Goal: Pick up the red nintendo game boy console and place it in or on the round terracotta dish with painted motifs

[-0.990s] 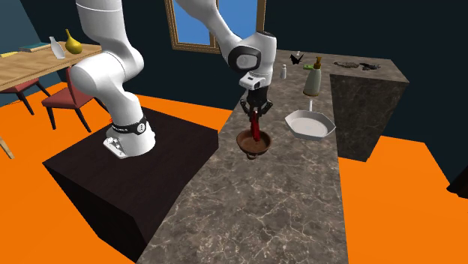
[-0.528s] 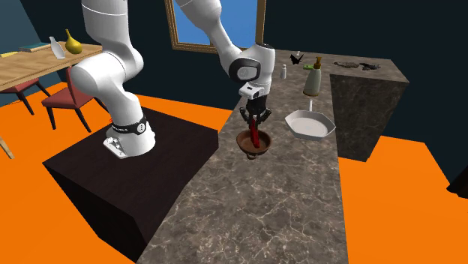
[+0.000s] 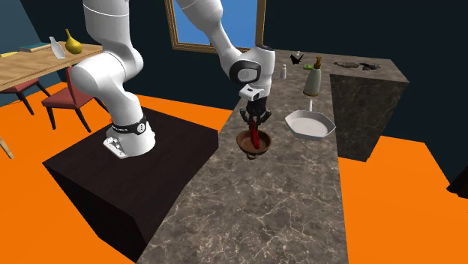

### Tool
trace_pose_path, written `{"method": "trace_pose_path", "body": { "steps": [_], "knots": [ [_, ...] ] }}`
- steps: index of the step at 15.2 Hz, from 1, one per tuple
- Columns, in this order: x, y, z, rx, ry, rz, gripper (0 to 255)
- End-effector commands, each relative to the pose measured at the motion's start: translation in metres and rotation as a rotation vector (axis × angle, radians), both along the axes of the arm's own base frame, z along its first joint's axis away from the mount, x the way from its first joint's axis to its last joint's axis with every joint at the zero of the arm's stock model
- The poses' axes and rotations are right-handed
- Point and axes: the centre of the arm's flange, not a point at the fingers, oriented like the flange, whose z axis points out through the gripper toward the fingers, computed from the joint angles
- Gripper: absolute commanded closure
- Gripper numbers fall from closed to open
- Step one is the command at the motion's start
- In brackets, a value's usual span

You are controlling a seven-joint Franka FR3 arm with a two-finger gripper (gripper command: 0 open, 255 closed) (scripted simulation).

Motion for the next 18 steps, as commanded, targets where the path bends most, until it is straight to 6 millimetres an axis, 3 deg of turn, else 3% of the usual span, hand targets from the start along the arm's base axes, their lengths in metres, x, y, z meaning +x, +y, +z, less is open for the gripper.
{"method": "trace_pose_path", "body": {
  "steps": [1,6,10,18],
  "knots": [
    [0.0,0.0,0.0,0.0,0.0,0.0,0],
    [0.0,0.0,0.0,0.0,0.0,0.0,0],
    [0.003,0.002,0.05,0.0,0.0,0.0,0],
    [0.003,0.002,0.05,0.0,0.0,0.0,0]
  ]
}}
